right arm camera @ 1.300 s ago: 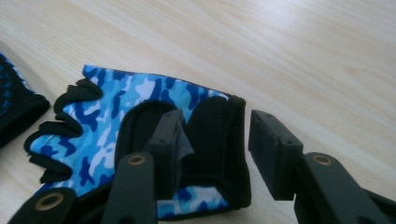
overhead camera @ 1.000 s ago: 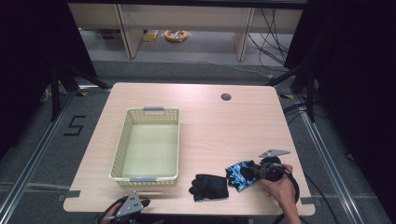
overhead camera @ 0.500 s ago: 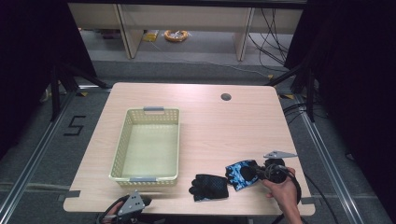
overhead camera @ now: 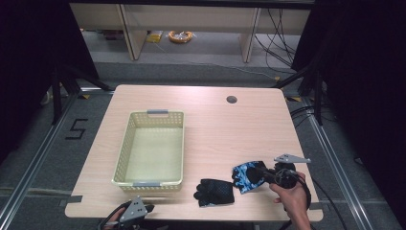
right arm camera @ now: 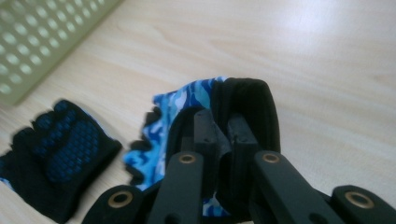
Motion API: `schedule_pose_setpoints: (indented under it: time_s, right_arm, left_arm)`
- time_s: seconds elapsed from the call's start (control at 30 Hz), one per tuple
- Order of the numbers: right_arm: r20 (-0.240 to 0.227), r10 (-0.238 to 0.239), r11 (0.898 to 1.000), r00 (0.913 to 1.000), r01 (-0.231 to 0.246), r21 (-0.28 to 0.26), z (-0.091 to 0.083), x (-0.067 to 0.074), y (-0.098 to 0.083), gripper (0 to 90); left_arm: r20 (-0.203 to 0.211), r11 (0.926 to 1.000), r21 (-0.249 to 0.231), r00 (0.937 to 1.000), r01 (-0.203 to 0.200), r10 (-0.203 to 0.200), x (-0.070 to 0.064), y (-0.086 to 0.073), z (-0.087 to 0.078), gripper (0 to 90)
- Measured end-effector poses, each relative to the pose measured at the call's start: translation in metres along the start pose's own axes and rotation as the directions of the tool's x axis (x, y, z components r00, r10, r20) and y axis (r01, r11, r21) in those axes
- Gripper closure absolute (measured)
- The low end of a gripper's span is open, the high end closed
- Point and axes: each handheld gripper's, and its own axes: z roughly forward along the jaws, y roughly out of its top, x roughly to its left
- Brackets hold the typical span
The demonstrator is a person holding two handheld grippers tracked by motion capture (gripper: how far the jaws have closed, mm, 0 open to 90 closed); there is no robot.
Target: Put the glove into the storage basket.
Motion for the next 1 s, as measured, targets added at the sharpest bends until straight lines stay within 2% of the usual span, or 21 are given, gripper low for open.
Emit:
schedule_pose_setpoints:
  time_s: [0.03,0.07,0.1,0.13,0.17,0.2,0.27,0.37,0.4,0.43,0.47,0.5,0.53,0.63,0.67,0.77,0.8,0.83,0.9,0.93,1.0]
  right_arm:
    - [-0.004,-0.031,0.999,0.9995,0.031,-0.022,-0.002,-0.002,0.002,85.8]
    - [-0.004,-0.031,0.999,0.9995,0.031,-0.022,-0.002,-0.002,0.002,85.8]
    - [0.000,-0.008,1.000,1.0000,0.008,-0.030,-0.006,0.002,0.003,85.8]
    - [0.007,-0.021,0.998,0.9997,0.022,-0.058,-0.012,0.001,0.006,85.8]
    - [0.002,-0.020,0.997,0.9998,0.021,-0.070,-0.014,0.001,0.006,85.8]
    - [-0.008,0.031,0.997,0.9995,-0.032,-0.066,-0.018,0.004,0.006,85.9]
    - [-0.002,-0.014,0.995,0.9999,0.014,-0.102,-0.019,0.001,0.007,85.8]
    - [-0.008,-0.010,0.995,0.9999,0.009,-0.099,-0.024,0.001,0.008,85.8]
    - [-0.048,0.046,0.991,0.9978,-0.051,-0.122,-0.027,0.007,0.007,85.8]
    - [-0.048,0.046,0.991,0.9978,-0.051,-0.122,-0.027,0.007,0.007,85.8]
    - [-0.064,0.057,0.986,0.9963,-0.066,-0.155,-0.033,0.012,0.009,85.9]
    - [-0.069,0.009,0.983,0.9976,-0.022,-0.181,-0.034,0.010,0.010,85.9]
    - [-0.078,0.058,0.981,0.9953,-0.071,-0.179,-0.038,0.016,0.010,85.9]
    - [-0.097,0.019,0.977,0.9951,-0.039,-0.212,-0.043,0.020,0.013,85.9]
    - [-0.136,0.035,0.974,0.9901,-0.064,-0.219,-0.047,0.030,0.014,85.9]
    - [-0.176,0.006,0.968,0.9844,-0.050,-0.245,-0.046,0.042,0.015,85.9]
    - [-0.191,0.013,0.967,0.9815,-0.061,-0.249,-0.046,0.046,0.015,85.9]
    - [-0.202,0.005,0.965,0.9793,-0.058,-0.255,-0.045,0.049,0.014,85.9]
    - [-0.214,0.012,0.968,0.9768,-0.066,-0.244,-0.044,0.053,0.013,85.9]
    - [-0.233,-0.003,0.966,0.9724,-0.058,-0.254,-0.040,0.058,0.011,85.9]
    - [-0.258,0.015,0.968,0.9661,-0.078,-0.237,-0.036,0.064,0.009,85.8]
  left_arm:
    - [-0.003,0.9999,0.008,0.9999,0.012,-0.012,0.000,0.000,-0.001,17.5]
    - [-0.003,0.9999,0.008,0.9999,0.012,-0.012,0.000,0.000,-0.001,17.5]
    - [0.000,0.9995,0.023,0.9997,-0.023,0.023,0.003,0.001,-0.002,17.5]
    - [0.004,0.9998,-0.015,0.9999,0.016,-0.016,0.000,0.001,0.001,17.6]
    - [0.004,0.9998,-0.015,0.9999,0.016,-0.016,0.000,0.001,0.001,17.6]
    - [-0.003,1.0000,0.007,1.0000,0.005,-0.005,-0.001,0.001,0.000,17.5]
    - [0.005,0.9999,-0.011,1.0000,0.003,-0.003,-0.002,0.001,0.001,17.6]
    - [0.004,0.9998,-0.016,1.0000,0.008,-0.008,-0.002,0.001,0.002,17.6]
    - [0.010,0.9998,-0.013,0.9999,0.014,-0.014,-0.002,0.002,0.002,17.6]
    - [0.010,0.9998,-0.013,0.9999,0.014,-0.014,-0.002,0.002,0.002,17.6]
    - [-0.004,0.9999,-0.003,0.9999,-0.012,0.012,-0.001,0.002,0.002,17.6]
    - [-0.003,0.9995,0.020,0.9997,-0.024,0.024,0.000,0.002,0.001,17.7]
    - [-0.004,0.9998,0.019,1.0000,-0.008,0.008,-0.001,0.000,0.003,17.7]
    - [-0.005,1.0000,0.005,1.0000,0.002,-0.002,-0.001,0.000,0.002,17.9]
    - [-0.023,0.9999,-0.011,0.9997,-0.005,0.005,0.001,0.002,0.001,18.2]
    - [-0.034,0.9995,-0.033,0.9994,0.004,-0.005,0.000,0.006,0.001,18.7]
    - [-0.029,0.9980,-0.060,0.9994,0.018,-0.020,-0.001,0.007,0.004,18.8]
    - [-0.031,0.9989,-0.040,0.9992,-0.026,0.025,0.001,0.009,0.003,18.9]
    - [-0.033,0.9985,-0.054,0.9994,-0.010,0.008,-0.001,0.009,0.006,18.8]
    - [-0.031,0.9993,-0.030,0.9993,-0.022,0.021,-0.001,0.012,0.009,18.8]
    - [-0.023,0.9988,-0.039,0.9993,-0.030,0.029,-0.003,0.015,0.012,18.8]
